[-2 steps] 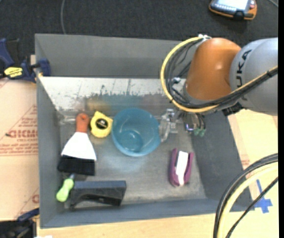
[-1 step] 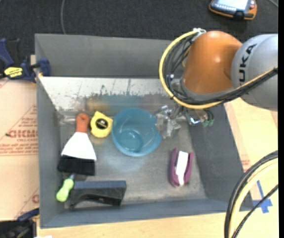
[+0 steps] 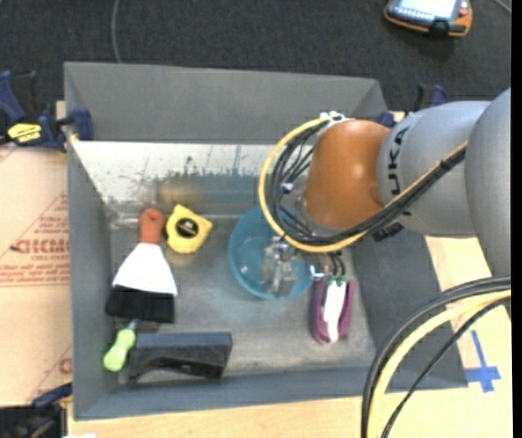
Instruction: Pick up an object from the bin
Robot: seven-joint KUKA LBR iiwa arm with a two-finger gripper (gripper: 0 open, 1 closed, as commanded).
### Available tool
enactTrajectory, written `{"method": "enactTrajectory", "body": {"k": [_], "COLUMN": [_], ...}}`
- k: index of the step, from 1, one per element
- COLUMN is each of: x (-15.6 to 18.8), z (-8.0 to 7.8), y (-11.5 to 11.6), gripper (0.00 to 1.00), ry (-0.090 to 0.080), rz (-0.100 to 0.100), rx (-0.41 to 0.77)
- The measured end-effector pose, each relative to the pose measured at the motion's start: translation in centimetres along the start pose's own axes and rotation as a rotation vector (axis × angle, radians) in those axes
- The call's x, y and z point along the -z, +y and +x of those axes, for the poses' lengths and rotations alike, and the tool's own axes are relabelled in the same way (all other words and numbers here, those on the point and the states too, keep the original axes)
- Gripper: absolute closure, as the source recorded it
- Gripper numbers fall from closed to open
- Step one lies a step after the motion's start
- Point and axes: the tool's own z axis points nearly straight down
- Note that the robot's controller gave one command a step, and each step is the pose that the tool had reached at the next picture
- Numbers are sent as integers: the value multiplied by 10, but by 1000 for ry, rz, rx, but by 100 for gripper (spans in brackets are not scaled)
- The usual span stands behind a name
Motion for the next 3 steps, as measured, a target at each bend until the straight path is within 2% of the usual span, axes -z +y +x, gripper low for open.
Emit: {"method": "enactTrajectory", "body": {"k": [1, 2, 3], "x": [-1, -22, -4], "z": [-11, -13, -18], "y": [-2, -37, -36], "gripper": [100, 100, 100], "ry": [-1, 0, -11], "rz": [2, -1, 0], "rx": [57, 216, -315]}}
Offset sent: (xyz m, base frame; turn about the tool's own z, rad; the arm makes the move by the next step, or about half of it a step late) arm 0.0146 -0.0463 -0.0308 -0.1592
